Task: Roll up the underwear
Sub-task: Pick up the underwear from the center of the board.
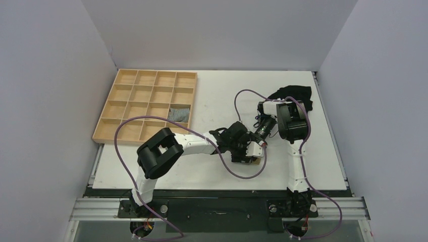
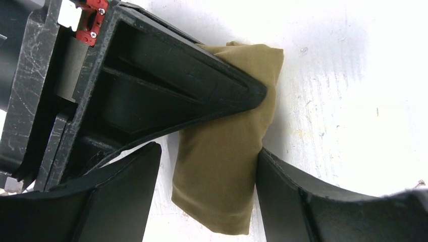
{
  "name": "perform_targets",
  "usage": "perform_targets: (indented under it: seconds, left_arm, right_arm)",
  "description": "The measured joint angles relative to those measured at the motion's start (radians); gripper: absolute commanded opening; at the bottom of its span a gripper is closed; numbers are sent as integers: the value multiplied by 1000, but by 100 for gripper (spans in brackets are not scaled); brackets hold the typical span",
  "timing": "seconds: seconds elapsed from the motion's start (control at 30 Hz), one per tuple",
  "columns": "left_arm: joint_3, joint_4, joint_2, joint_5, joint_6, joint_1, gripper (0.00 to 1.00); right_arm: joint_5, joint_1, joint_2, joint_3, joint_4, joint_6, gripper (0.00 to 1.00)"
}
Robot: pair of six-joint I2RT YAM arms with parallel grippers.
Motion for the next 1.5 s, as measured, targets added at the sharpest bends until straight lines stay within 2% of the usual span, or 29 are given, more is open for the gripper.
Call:
perform_targets:
  seconds: [0.5, 0.7, 0.77, 0.8, 0.83, 0.9, 1.0, 1.03, 1.17, 1.33, 1.5]
  left_arm:
    - [29, -14, 27, 42, -1, -8, 50]
    - [50, -32, 43, 62, -5, -9, 32]
    - [56, -34, 49, 63, -5, -9, 17]
    - [58, -35, 50, 62, -6, -9, 12]
    - [59, -36, 51, 60, -1, -9, 5]
    - [59, -36, 51, 59, 3, -9, 0]
    - [54, -34, 48, 58, 4, -9, 0]
    - [51, -30, 46, 56, 5, -9, 0]
    - [37, -11, 40, 55, 5, -7, 0]
    - [10, 8, 23, 56, 5, 6, 0]
    - [-26, -10, -11, 56, 4, 35, 0]
  right_arm:
    - [0, -1, 0, 2, 0, 0, 0]
    - [1, -1, -2, 3, 1, -1, 1]
    - [4, -1, -6, 3, 2, -2, 2]
    - [6, -1, -8, 3, 3, -3, 3]
    - [8, -1, -11, 3, 5, -4, 4]
    - [13, -1, -18, 3, 8, -5, 8]
    - [16, -3, -21, 3, 9, -7, 16]
    - [16, -3, -21, 3, 9, -7, 23]
    - [16, -8, -31, 3, 13, -4, 42]
    - [9, -20, -86, 4, 24, 0, 52]
    - [27, -55, -132, 20, 57, 6, 55]
